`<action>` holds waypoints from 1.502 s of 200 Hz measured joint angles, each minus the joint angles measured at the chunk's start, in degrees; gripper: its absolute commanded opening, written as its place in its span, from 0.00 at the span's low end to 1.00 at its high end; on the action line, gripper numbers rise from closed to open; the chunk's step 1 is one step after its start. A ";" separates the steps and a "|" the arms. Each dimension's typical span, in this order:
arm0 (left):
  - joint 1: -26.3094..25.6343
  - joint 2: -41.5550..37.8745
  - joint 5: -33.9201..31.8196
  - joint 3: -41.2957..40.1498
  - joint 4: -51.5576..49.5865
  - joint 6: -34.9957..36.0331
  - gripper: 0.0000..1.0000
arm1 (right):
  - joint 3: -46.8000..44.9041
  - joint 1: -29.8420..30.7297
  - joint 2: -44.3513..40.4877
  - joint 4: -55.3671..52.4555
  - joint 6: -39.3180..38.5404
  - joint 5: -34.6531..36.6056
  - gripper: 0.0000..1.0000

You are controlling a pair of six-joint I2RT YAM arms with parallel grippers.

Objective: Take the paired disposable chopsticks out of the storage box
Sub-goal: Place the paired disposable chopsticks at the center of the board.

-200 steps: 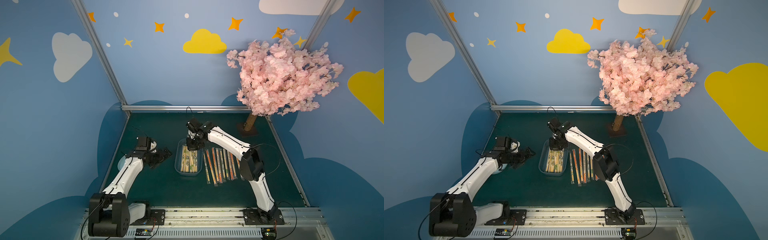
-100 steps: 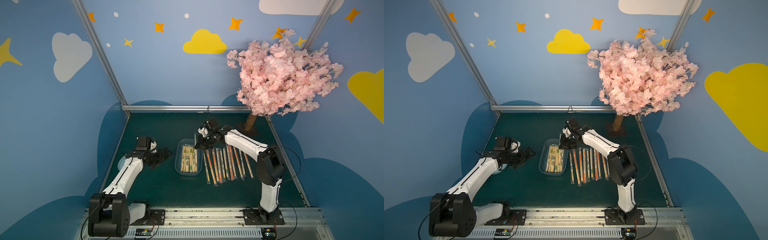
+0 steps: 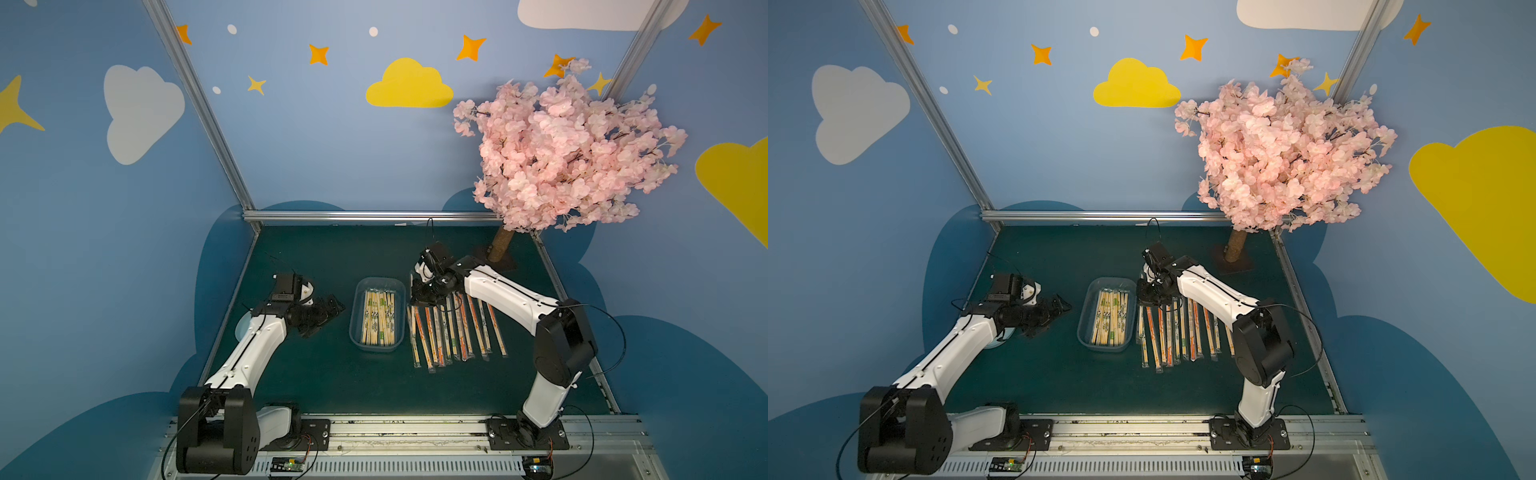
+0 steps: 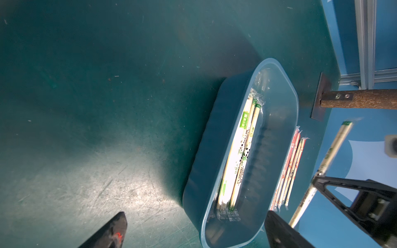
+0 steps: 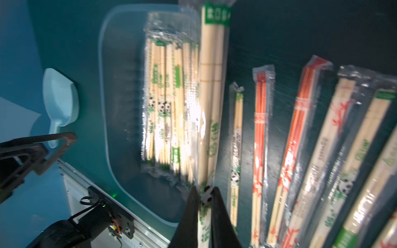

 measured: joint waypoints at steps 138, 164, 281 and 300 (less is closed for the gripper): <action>0.00 0.00 0.02 0.00 0.00 0.00 1.00 | 7.61 8.74 12.90 -6.43 -0.22 4.96 0.00; 0.00 0.00 0.02 0.00 0.00 -0.02 1.00 | 11.54 9.40 15.21 -5.73 1.55 2.36 0.00; 0.00 -0.57 0.24 0.11 -0.07 -0.07 1.00 | 10.01 10.40 17.29 -5.14 5.68 5.68 0.00; 0.00 -0.57 0.24 0.11 -0.07 -0.07 1.00 | 9.25 10.49 17.27 -5.53 6.19 6.47 0.07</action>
